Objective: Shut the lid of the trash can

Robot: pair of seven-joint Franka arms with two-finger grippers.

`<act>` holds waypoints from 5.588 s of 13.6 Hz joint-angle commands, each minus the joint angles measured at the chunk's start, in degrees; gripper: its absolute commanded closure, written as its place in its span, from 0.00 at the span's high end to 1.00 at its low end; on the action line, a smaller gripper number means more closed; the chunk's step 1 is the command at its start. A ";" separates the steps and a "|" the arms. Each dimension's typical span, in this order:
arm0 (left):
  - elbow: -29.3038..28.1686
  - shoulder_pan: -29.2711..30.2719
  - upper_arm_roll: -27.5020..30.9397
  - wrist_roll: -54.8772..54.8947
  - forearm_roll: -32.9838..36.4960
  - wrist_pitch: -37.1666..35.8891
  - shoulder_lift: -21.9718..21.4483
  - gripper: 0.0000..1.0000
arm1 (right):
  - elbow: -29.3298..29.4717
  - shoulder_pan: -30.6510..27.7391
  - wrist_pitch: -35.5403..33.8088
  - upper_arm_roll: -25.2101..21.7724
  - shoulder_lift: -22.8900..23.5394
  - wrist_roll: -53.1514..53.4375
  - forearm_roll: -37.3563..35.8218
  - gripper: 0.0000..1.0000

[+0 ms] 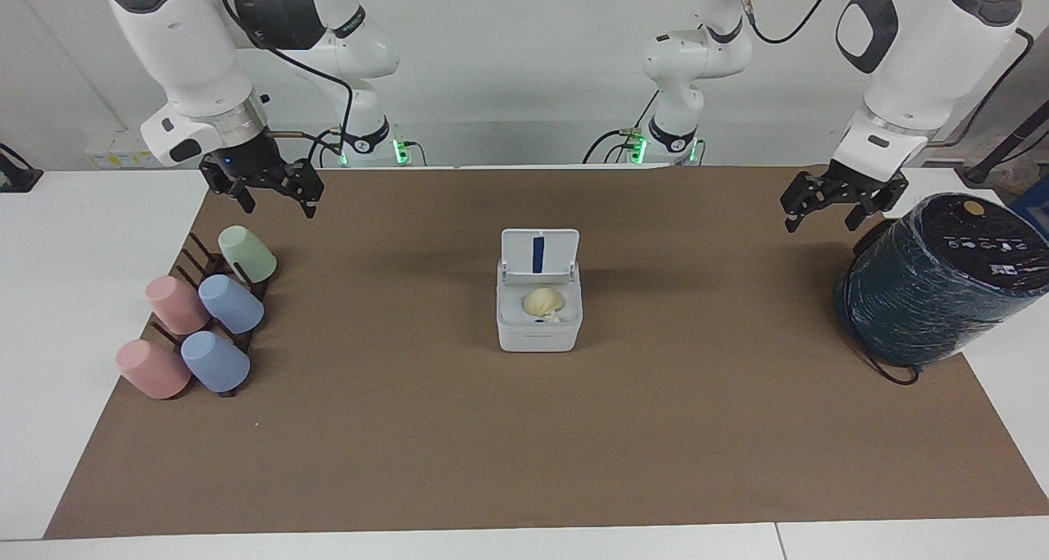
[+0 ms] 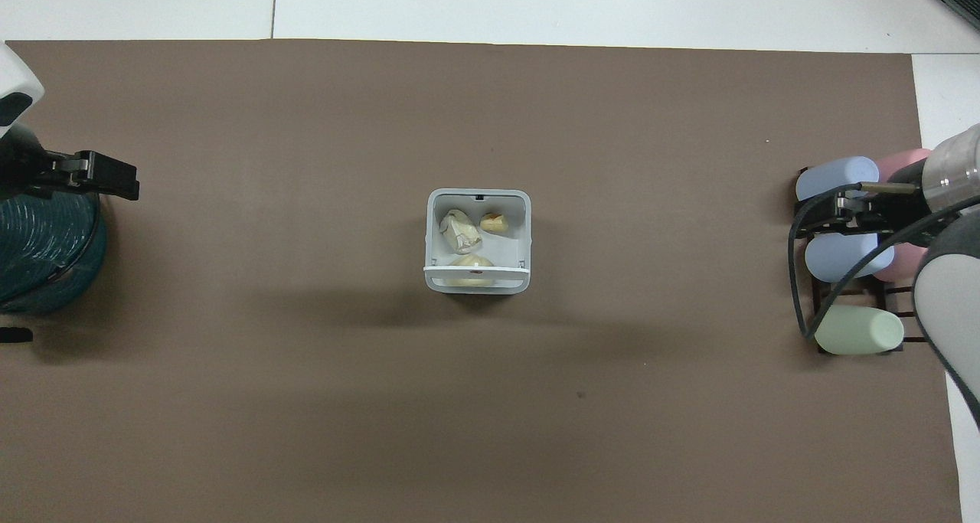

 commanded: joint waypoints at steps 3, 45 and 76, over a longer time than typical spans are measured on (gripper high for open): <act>-3.37 -0.14 0.23 0.09 1.04 1.11 -2.49 1.00 | -0.81 -0.39 0.63 -0.03 -0.52 -1.63 1.43 1.00; -27.19 -31.87 -0.39 -75.23 -5.73 61.31 5.32 0.15 | -0.81 -0.57 -0.69 -0.03 -0.61 -1.63 1.43 1.00; -3.72 -5.09 0.49 -13.94 -4.93 9.20 6.04 0.24 | -0.63 -0.48 -0.52 -0.11 -0.52 -1.37 1.08 1.00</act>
